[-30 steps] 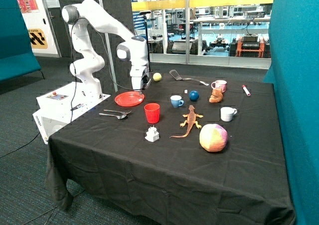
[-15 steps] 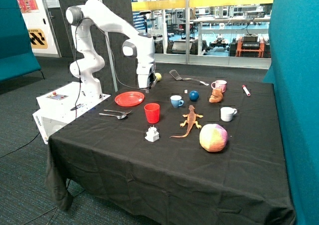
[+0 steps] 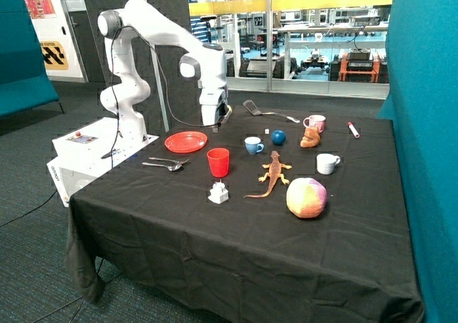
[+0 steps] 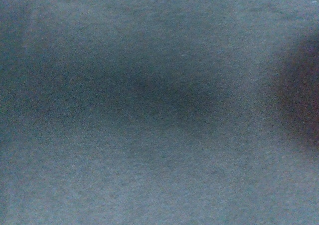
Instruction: Set the table
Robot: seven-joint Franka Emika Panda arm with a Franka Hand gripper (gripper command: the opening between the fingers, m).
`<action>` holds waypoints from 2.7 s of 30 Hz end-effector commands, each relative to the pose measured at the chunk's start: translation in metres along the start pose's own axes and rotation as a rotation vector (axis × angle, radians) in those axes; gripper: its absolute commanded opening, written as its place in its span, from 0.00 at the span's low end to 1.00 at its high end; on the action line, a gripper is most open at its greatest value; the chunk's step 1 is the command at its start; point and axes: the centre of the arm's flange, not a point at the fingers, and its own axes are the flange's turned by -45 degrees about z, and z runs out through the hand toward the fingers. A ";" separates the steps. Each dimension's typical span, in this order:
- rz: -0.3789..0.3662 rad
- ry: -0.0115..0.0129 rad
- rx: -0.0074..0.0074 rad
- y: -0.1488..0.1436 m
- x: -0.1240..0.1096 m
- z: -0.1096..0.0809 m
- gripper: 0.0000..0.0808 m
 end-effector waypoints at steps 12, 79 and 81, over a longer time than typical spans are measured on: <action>0.061 -0.0010 0.0014 0.039 0.014 -0.002 0.41; 0.111 -0.0010 0.0014 0.067 0.024 0.054 0.38; 0.110 -0.0010 0.0014 0.067 0.025 0.054 0.38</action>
